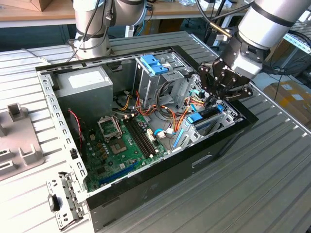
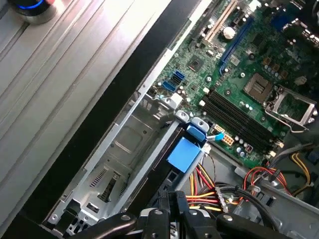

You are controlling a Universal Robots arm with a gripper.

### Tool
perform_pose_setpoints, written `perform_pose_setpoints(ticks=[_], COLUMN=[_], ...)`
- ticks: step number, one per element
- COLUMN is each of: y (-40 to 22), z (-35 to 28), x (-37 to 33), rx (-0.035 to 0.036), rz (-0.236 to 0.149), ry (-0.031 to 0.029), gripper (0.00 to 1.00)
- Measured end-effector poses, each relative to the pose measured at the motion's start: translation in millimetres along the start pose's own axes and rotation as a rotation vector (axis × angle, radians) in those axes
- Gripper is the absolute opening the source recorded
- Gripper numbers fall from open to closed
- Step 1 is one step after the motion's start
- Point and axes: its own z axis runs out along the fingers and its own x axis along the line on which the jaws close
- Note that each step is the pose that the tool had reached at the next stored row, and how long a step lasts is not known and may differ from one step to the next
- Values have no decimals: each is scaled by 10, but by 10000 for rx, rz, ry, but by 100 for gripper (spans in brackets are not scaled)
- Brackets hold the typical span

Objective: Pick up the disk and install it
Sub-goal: 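Insert the first disk wire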

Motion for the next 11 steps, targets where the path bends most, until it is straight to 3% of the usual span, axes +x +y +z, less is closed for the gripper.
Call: perform_pose_setpoints(ticks=[6, 11], y=[0, 0], z=[7, 15], x=[0, 1], rx=[53, 113], rz=[730, 1552], ry=[-28, -59], gripper=[17, 17])
